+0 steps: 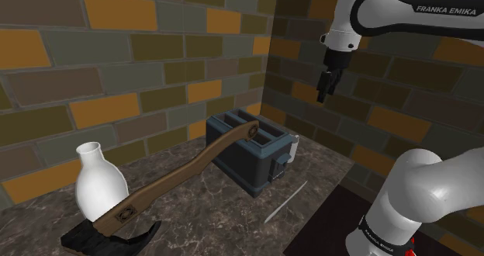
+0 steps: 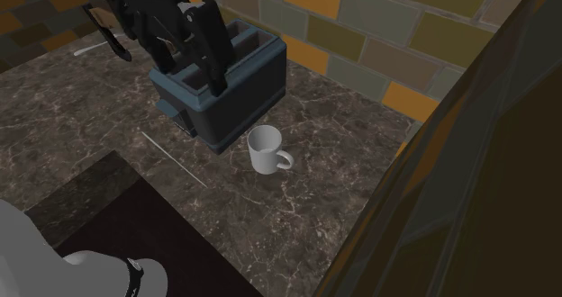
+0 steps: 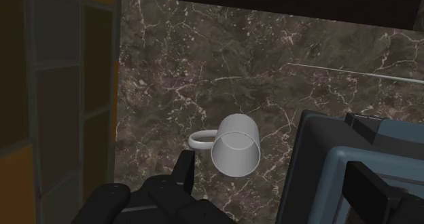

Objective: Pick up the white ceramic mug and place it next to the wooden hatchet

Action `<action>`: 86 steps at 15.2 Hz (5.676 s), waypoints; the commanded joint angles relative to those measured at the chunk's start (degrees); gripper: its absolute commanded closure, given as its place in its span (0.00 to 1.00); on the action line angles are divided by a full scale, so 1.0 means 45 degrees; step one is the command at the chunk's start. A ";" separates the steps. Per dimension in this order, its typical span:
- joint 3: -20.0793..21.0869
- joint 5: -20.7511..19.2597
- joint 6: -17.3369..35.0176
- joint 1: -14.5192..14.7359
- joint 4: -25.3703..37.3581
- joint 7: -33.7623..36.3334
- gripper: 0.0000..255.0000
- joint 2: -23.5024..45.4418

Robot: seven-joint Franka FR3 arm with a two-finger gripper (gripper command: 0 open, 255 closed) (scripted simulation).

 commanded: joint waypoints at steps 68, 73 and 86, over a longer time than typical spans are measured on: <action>-0.0636 0.0179 0.3101 0.0958 -0.0098 -0.1282 1.00 0.5440; -0.0598 0.0204 0.2223 0.0968 0.0627 -0.1329 1.00 0.5286; -0.0513 0.0264 -0.0004 0.0995 0.2798 -0.1464 1.00 0.5226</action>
